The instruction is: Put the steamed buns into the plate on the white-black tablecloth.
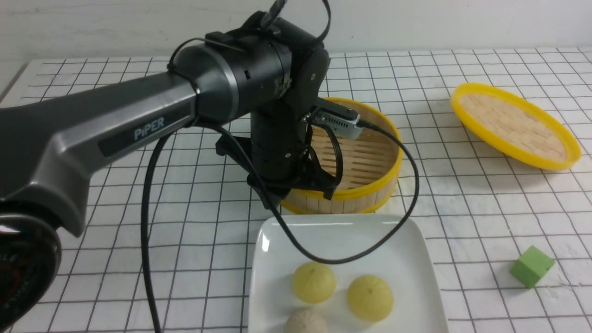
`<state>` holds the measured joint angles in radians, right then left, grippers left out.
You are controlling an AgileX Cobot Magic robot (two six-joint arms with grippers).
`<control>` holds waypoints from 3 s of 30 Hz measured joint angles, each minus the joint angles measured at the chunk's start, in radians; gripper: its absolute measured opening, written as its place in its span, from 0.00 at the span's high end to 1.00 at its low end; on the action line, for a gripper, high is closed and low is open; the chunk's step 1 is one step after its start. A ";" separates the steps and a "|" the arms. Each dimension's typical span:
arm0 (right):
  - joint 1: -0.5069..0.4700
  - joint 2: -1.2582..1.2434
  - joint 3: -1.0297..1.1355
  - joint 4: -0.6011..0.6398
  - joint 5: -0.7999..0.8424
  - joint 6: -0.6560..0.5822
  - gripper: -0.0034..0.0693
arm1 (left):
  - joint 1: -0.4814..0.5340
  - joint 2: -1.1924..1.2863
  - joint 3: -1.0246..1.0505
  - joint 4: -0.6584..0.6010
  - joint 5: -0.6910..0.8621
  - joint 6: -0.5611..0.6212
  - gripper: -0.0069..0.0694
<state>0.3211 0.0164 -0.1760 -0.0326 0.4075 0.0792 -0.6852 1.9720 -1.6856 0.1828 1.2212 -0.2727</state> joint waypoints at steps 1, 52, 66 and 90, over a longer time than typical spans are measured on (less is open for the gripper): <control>-0.055 -0.016 0.041 -0.003 0.000 0.000 0.95 | -0.005 -0.009 0.000 0.008 0.001 0.009 0.90; -0.313 -0.029 0.193 -0.012 0.000 0.000 0.87 | 0.003 -1.533 1.471 0.086 -1.019 -0.377 0.86; -0.313 -0.029 0.193 -0.013 0.000 0.000 0.84 | 0.551 -1.838 1.706 -0.138 -1.004 0.159 0.84; -0.313 -0.029 0.193 -0.013 0.000 0.000 0.81 | 0.669 -1.983 1.712 -0.122 -0.854 0.166 0.81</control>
<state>0.0086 -0.0123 0.0166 -0.0460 0.4077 0.0792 -0.0159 -0.0112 0.0262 0.0603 0.3672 -0.1066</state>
